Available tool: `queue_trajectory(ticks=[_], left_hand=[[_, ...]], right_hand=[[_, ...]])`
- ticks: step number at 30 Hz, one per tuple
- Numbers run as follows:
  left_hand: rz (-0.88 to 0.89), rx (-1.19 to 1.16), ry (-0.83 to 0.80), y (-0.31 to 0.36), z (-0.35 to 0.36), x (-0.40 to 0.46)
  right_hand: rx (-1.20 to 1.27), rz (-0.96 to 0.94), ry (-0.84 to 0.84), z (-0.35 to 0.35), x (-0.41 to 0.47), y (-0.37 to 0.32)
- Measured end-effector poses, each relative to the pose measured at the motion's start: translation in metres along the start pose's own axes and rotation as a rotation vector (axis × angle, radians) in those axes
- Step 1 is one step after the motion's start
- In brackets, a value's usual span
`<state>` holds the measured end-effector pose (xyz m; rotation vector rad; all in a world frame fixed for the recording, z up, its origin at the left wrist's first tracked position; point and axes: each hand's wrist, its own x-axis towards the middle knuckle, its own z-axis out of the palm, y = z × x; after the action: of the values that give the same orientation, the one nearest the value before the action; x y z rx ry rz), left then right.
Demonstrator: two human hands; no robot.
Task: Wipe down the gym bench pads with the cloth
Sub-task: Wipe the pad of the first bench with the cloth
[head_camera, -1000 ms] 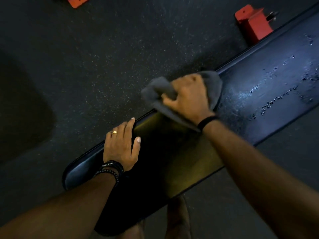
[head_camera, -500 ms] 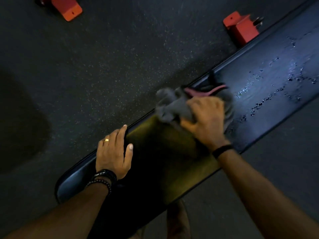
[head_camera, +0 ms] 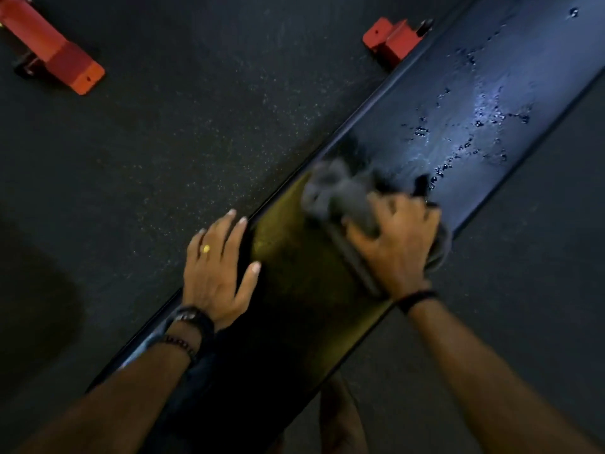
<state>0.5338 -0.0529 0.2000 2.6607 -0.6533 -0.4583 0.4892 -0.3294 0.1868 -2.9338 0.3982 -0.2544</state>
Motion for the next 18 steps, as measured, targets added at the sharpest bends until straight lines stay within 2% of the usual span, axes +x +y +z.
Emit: queue_trajectory(ticks=[2,4,9,12,14,16,18], left_hand=[[0.060,-0.011,0.003,0.021,0.002,0.047],[0.064,-0.020,-0.007,0.042,0.008,0.090],[0.050,0.005,-0.091,0.062,0.020,0.128],[0.016,-0.024,-0.060,0.063,0.022,0.129],[0.009,-0.033,-0.049,0.063,0.021,0.131],[0.023,-0.046,-0.054,0.064,0.021,0.132],[0.022,-0.049,-0.059,0.065,0.024,0.131]], right_hand=[[-0.013,0.276,0.096,0.001,0.051,0.029],[-0.007,0.450,0.102,0.002,0.062,0.030],[0.043,0.365,0.004,-0.008,-0.069,-0.032],[0.077,0.344,-0.057,-0.018,-0.083,-0.015],[0.013,0.475,0.053,-0.014,-0.035,0.016],[-0.081,0.709,0.225,-0.009,0.030,0.057],[-0.060,0.851,0.312,-0.006,0.066,0.083]])
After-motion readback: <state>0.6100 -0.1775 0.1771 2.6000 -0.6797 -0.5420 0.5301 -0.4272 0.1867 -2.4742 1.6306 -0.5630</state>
